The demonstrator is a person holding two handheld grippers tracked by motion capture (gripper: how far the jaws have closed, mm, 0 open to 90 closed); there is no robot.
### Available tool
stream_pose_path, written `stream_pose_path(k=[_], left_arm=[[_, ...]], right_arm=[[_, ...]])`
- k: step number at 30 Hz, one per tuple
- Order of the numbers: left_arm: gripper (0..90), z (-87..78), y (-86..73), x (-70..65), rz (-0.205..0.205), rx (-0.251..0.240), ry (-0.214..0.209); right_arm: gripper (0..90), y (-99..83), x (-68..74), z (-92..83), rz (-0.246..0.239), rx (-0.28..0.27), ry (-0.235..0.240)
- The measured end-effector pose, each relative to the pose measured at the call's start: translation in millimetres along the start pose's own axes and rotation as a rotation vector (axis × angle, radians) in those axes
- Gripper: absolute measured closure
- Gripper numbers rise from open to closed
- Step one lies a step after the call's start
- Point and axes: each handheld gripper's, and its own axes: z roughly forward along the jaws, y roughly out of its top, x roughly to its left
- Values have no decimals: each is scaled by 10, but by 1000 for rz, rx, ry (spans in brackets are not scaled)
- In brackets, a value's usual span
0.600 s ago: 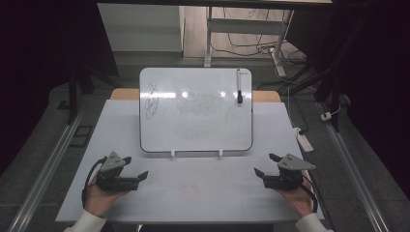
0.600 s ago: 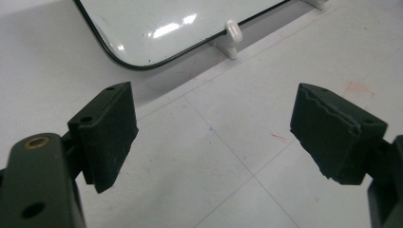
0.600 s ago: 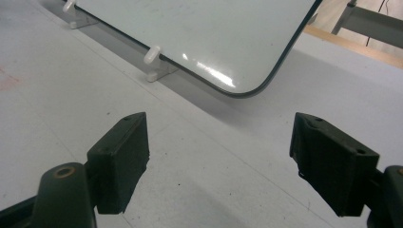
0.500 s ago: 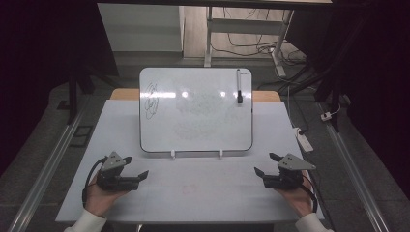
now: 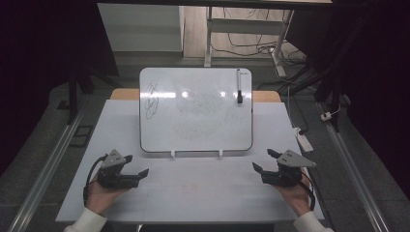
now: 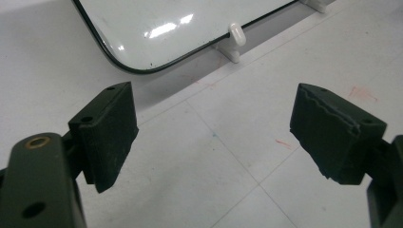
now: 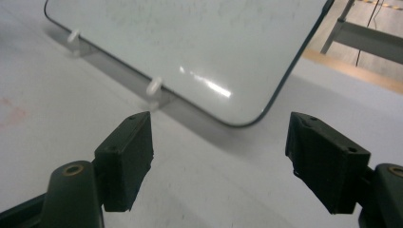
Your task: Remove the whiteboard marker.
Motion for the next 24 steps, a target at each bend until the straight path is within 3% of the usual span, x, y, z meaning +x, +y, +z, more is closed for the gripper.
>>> stream_pose_path(k=[9, 14, 17, 24], left_arm=[[172, 32, -7, -8, 17, 14, -8], [172, 44, -11, -23, 34, 23, -13], [172, 41, -12, -19, 34, 23, -11], [171, 43, -16, -11, 39, 25, -9]], right_arm=[[249, 544, -67, 175, 24, -53, 0], [270, 912, -184, 331, 73, -54, -5], [277, 1116, -223, 441, 59, -47, -45], [313, 1484, -343, 654, 77, -48, -114]])
